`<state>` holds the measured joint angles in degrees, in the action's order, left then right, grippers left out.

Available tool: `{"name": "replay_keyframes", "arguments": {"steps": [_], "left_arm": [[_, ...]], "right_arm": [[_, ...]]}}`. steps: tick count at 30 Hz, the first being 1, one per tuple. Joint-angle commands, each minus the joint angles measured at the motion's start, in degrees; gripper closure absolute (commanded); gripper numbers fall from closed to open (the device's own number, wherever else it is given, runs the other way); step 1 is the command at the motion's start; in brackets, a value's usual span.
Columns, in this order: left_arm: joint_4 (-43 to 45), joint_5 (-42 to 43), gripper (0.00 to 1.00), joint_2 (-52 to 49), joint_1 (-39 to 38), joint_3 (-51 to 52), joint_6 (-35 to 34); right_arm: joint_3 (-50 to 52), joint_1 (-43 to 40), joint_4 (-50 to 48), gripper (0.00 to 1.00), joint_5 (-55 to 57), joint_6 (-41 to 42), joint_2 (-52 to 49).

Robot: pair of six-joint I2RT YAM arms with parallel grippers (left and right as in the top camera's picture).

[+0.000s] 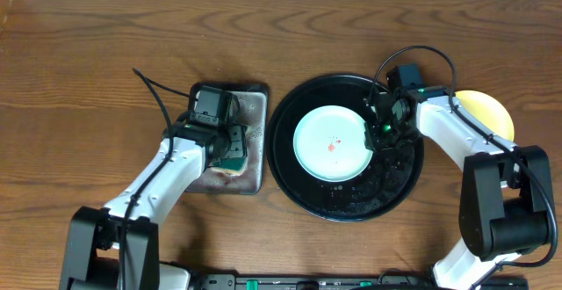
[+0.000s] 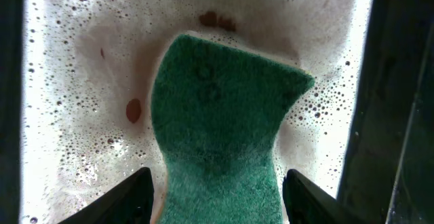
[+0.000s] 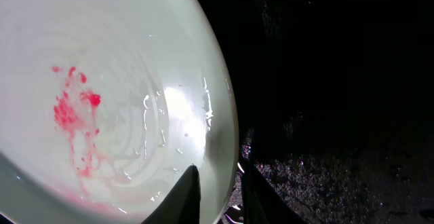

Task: Clean dirty plates on tray and stack at the side
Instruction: 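Lift the sponge out of the water with the left gripper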

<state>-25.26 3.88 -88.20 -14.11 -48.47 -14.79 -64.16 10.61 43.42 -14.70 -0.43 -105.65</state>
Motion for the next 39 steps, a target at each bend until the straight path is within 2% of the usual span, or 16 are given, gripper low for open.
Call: {"name": "replay_keyframes", "arguments": {"steps": [1,4,7,9,10,16,19,26,31,34,39], "left_arm": [[1.27,0.26,0.38,-2.67,-0.13,1.57,-1.03],[2.08,0.81,0.43,-4.74,-0.13,1.79,-1.16],[2.21,0.81,0.58,-6.38,-0.13,1.79,-1.16],[2.23,0.81,0.85,-6.62,-0.11,1.79,-1.14],[2.19,0.83,0.92,-6.34,-0.11,1.73,-1.14],[0.90,2.01,0.92,-0.20,0.07,1.60,-1.16],[0.85,5.40,0.93,4.44,1.27,1.60,-1.14],[3.34,22.03,0.93,11.39,9.14,1.60,0.81],[5.33,33.88,0.93,12.13,15.02,1.62,0.81],[8.66,42.56,0.93,12.13,18.29,1.62,0.81],[14.03,51.95,0.93,12.13,22.43,1.62,0.81]], "right_arm": [[0.20,-0.02,-0.15,0.81,-0.13,0.20,0.22],[0.22,-0.02,-0.13,0.81,-0.13,0.20,0.22],[0.20,-0.02,-0.13,0.81,-0.13,0.20,0.22],[0.20,-0.02,0.02,0.81,-0.13,0.20,0.22],[0.20,-0.02,0.04,0.81,-0.13,0.20,0.22],[0.20,-0.02,0.04,0.81,-0.13,0.20,0.22],[0.22,-0.02,0.02,0.81,-0.11,0.17,0.22],[0.20,-0.02,-1.77,0.84,-0.11,0.17,0.22],[0.22,-0.02,-2.73,0.77,-0.13,0.20,0.22],[0.22,-0.02,-2.45,0.77,-0.13,0.22,0.22],[1.57,-0.02,-3.43,0.80,-0.13,0.24,0.22]]}}
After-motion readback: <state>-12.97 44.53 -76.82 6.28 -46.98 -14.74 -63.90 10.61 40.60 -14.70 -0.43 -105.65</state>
